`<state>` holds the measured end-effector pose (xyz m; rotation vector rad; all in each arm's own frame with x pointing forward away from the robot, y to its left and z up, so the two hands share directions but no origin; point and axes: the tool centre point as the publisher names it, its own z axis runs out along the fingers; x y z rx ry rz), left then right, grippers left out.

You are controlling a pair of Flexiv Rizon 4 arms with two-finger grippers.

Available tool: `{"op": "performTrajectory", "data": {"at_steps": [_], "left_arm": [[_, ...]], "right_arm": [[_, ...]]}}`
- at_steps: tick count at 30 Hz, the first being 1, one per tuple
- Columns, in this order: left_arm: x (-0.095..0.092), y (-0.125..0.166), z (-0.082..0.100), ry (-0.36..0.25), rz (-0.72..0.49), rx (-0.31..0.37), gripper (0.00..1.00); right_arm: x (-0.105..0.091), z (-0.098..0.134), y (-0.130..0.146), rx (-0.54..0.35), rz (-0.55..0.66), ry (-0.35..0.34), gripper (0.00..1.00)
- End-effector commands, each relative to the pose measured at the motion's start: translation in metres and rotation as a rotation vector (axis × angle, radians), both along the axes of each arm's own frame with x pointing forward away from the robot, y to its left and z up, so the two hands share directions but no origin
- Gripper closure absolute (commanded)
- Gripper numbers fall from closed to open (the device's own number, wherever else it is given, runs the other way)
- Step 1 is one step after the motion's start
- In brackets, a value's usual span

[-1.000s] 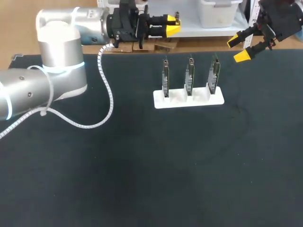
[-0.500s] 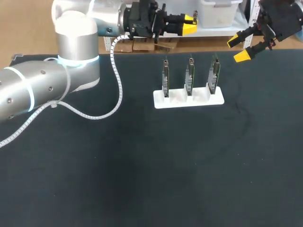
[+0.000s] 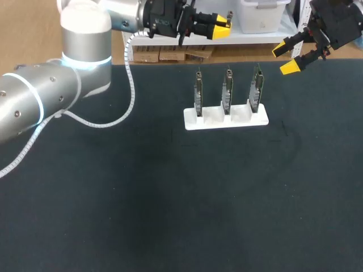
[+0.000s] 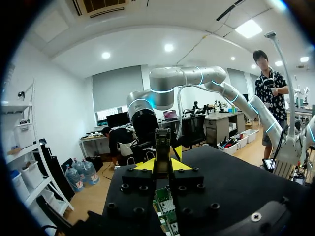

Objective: Pick up the optical module with the left hand, and insert it into the network port with the right hand.

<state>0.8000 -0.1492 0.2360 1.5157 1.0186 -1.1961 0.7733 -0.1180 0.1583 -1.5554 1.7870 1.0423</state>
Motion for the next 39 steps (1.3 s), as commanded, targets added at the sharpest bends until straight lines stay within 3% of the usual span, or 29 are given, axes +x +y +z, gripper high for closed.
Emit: {"op": "performTrajectory", "data": {"at_steps": [1,19,28,39], "left_arm": [[-0.002,0.000,0.000,-0.001,0.006,0.002,1.00],[0.000,-0.003,0.004,0.009,0.000,0.003,1.00],[-0.009,-0.011,0.013,0.042,0.063,0.000,1.00],[-0.024,-0.031,0.001,0.041,0.174,-0.026,1.00]], "right_arm": [[-0.001,0.000,0.000,-0.001,-0.003,-0.002,0.00],[-0.001,0.000,0.000,-0.001,-0.003,-0.002,0.00],[-0.001,0.000,0.000,-0.001,-0.003,-0.002,0.00],[-0.001,0.000,0.000,-0.001,-0.003,-0.002,0.00]]}}
